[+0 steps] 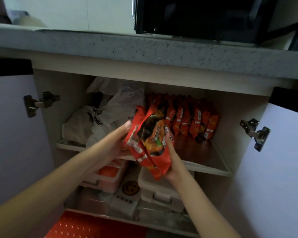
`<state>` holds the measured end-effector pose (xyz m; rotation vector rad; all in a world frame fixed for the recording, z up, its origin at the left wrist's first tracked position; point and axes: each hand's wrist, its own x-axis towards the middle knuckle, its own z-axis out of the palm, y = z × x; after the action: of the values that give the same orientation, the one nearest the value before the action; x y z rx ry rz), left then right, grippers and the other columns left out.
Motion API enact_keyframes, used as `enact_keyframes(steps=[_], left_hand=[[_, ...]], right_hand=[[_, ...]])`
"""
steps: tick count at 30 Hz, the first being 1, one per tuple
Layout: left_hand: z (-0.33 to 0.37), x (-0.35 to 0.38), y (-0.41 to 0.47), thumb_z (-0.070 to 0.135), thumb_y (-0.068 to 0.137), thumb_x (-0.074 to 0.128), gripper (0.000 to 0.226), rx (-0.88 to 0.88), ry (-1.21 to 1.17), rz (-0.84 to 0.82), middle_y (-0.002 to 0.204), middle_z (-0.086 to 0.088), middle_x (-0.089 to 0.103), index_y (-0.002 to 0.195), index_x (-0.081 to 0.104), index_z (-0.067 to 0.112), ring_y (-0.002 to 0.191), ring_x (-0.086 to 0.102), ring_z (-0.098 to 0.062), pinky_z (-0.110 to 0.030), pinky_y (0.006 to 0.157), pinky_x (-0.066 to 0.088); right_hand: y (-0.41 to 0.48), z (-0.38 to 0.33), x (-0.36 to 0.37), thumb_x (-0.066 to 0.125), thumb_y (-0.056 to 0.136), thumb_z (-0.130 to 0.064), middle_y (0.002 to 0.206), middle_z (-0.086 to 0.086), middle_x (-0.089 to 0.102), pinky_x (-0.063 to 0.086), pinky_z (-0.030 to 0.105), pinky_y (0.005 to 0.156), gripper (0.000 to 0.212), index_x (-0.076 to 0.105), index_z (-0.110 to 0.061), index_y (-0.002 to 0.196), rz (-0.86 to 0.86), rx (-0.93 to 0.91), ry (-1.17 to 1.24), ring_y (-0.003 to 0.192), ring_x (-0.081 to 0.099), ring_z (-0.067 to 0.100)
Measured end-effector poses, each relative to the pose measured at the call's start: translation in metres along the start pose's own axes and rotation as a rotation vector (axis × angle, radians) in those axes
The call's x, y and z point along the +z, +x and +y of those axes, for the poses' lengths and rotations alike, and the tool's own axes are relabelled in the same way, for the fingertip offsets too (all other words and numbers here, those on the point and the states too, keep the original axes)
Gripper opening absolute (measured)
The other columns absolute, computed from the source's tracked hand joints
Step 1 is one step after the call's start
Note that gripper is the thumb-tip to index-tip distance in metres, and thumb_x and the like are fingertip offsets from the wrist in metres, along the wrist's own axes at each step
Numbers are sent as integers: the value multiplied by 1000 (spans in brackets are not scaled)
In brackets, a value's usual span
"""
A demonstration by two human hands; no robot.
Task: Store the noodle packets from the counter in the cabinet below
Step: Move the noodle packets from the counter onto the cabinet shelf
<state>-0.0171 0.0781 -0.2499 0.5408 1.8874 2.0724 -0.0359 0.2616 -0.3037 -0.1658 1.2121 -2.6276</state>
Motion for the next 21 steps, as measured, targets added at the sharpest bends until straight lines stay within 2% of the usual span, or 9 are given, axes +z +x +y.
enact_keyframes(steps=[3,5,6,9,13,15,17,19,21], left_hand=[[-13,13,10,65,26,85,116,158,-17,164,117,-5,63,126,44,22,104,64,-21,-31,78,56],[-20,25,17,39,33,94,109,227,21,378,116,4,53,121,30,30,104,59,-11,-26,79,52],[-23,30,21,26,41,93,103,253,42,468,113,9,50,119,27,31,101,56,-3,-21,78,50],[-31,36,36,19,47,91,95,381,52,610,115,7,55,122,32,23,104,58,-4,-27,86,51],[-27,19,67,8,63,83,80,431,51,755,108,13,55,124,34,26,107,57,-11,-40,96,49],[-23,8,88,10,64,82,85,418,142,820,110,11,50,130,32,26,109,52,-12,-40,98,45],[-22,-1,112,12,65,82,87,409,210,864,114,9,46,134,29,23,110,48,-11,-32,97,41],[-25,-9,140,16,64,82,83,430,290,884,114,8,48,130,32,21,110,52,-12,-27,92,41],[-32,-13,168,26,61,83,81,450,395,884,113,6,54,126,35,20,108,57,-14,-27,88,45]], right_hand=[[18,7,4,68,65,-61,117,14,68,54,45,90,82,52,-14,130,120,-109,-36,106,66,29],[28,10,8,78,50,-68,121,14,66,48,51,98,103,50,-15,133,209,-148,-135,110,64,30],[31,10,9,75,50,-70,122,12,66,48,49,99,103,50,-15,134,227,-179,-214,110,64,27],[36,-1,12,57,66,-69,131,3,59,46,37,103,85,48,-20,136,150,-200,-538,115,60,16],[45,-32,2,31,89,-65,137,-4,48,27,23,103,68,39,-23,142,91,-91,-1057,127,45,15],[58,-48,-30,20,88,-71,142,3,46,29,35,109,71,49,-25,134,268,-79,-1417,130,43,24],[67,-58,-69,14,85,-76,153,8,29,22,51,114,77,39,-29,142,415,53,-1790,141,24,31],[75,-59,-106,16,88,-73,159,5,10,9,54,116,73,20,-34,149,432,172,-1974,146,6,31],[80,-59,-124,18,90,-70,159,3,7,5,53,117,68,15,-37,149,426,127,-2008,147,5,28]])
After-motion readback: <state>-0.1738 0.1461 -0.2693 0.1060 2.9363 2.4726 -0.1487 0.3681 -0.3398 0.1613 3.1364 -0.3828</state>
